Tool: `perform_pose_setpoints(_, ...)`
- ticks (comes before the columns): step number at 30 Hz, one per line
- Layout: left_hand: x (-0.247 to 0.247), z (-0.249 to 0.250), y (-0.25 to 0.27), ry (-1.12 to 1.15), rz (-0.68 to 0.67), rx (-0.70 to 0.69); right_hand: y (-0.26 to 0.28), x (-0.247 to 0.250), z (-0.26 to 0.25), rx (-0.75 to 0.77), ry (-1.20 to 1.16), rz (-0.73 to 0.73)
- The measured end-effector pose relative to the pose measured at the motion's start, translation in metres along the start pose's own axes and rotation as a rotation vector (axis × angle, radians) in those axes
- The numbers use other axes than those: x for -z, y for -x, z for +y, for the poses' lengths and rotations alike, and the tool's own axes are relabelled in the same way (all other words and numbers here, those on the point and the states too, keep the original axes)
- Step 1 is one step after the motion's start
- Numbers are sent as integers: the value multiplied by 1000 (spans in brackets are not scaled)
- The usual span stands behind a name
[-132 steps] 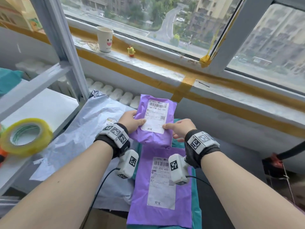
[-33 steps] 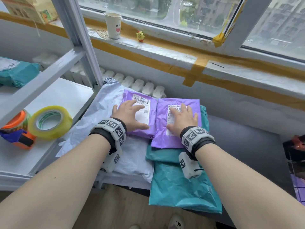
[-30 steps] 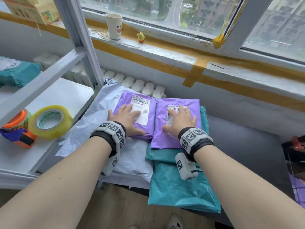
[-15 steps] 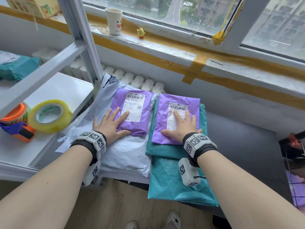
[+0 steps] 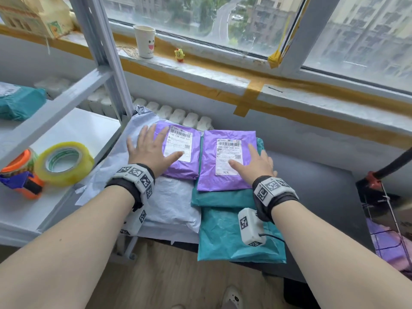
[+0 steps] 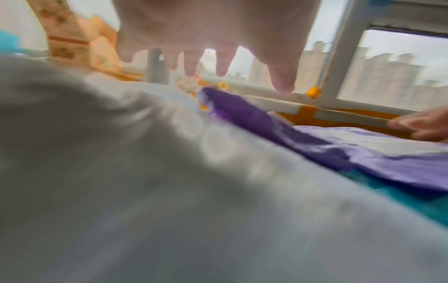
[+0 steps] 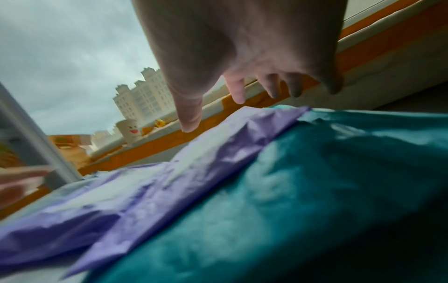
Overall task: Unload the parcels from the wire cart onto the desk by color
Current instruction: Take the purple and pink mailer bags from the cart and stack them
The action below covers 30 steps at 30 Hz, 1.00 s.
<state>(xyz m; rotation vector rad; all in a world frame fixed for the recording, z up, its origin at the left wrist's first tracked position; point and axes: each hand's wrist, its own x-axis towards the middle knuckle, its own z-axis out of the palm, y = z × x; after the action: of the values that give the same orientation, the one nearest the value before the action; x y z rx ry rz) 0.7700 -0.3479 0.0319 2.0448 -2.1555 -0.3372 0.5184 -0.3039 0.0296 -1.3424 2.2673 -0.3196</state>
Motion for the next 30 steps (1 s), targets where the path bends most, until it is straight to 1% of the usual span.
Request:
perform_pose_setpoints(2,5,39,-2,15,-36,-144,11,13,-2,54,33,24)
perform_pose_setpoints(4,7,70,-2,9,-133,-243,18,21,-4,108,68,28)
perform_pose_setpoints(5,5,89,1,9,-157,-310,24,29,2,115,76,45)
perform_pose_setpoints(7,2,129,10,19,-161,-431,38,47,21,112,67,82)
perform_pose_setpoints(10,-1,189,33,31,-212,-555,58,78,64,55,41,118)
perform_pose_setpoints(15,-11,280,79,20,-291,-711,98,120,149,-94,-47,164)
perform_pose_setpoints(20,-38,375,131,15,-374,-825,133,155,249,-210,-154,219)
perform_pose_setpoints(24,-77,457,174,25,-408,-881,151,190,354,-299,-249,265)
perform_pose_setpoints(27,-117,521,202,55,-445,-873,156,211,448,-385,-281,291)
perform_pose_setpoints(30,-164,586,230,103,-506,-803,154,225,547,-470,-308,279)
